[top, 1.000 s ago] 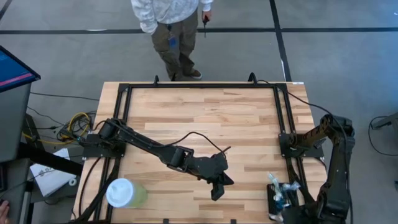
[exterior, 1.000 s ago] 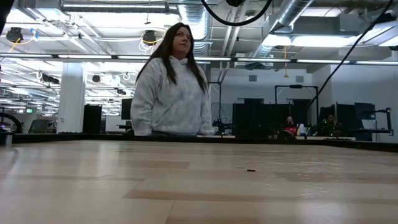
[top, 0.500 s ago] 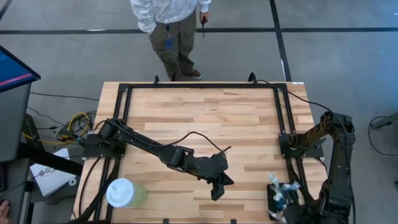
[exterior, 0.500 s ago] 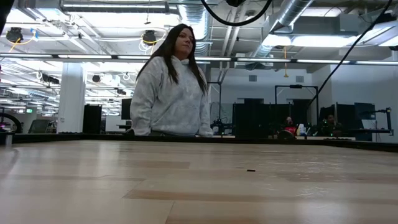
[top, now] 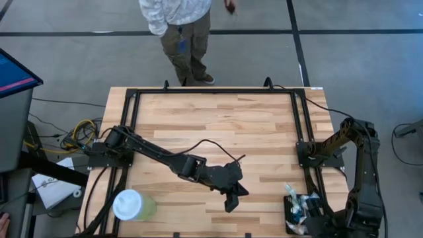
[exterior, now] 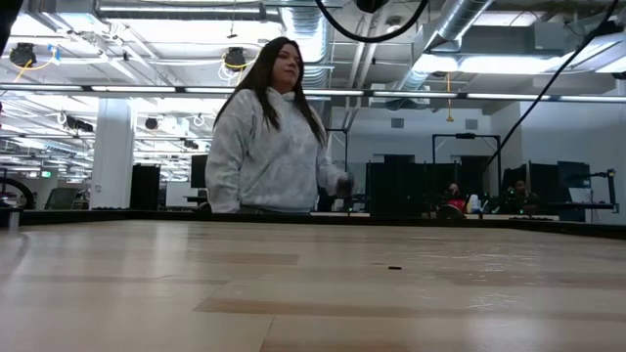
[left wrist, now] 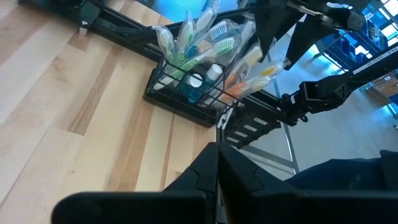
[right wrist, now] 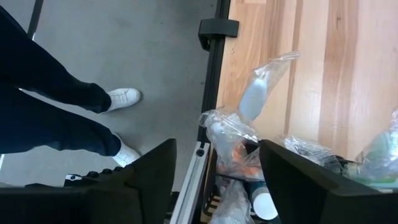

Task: Pick & Place toothbrushing station
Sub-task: Return to Home Position

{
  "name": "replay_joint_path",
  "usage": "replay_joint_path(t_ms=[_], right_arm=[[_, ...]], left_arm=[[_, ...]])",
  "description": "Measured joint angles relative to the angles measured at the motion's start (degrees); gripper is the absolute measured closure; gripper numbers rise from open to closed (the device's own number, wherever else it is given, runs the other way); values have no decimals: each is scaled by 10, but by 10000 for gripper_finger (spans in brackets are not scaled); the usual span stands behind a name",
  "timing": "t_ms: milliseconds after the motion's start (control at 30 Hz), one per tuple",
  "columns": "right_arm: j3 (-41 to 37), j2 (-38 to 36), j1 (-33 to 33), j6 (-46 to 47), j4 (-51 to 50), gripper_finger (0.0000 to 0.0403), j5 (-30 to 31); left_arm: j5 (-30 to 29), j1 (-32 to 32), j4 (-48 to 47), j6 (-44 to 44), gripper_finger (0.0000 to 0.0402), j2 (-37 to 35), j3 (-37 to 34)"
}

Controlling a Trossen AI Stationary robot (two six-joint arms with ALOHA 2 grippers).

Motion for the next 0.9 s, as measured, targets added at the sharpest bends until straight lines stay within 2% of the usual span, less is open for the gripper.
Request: replay_joint_path(t_ms=[133, 267, 500, 767, 900], right_arm=[[0, -2, 0, 3, 1, 185, -2], [0, -11, 0, 4, 1, 206, -3], [0, -50, -10, 4, 1, 278, 0], [0, -84, -33, 27, 56, 391, 2], [0, -84, -33, 48, 82, 395, 0]], left_arm=[[0, 2, 0, 0, 400, 0, 0], [0, 2, 0, 0, 400, 0, 0], [0, 2, 0, 0, 400, 0, 0], [0, 2, 0, 0, 400, 0, 0], [0, 2, -1, 0, 400, 0, 0]])
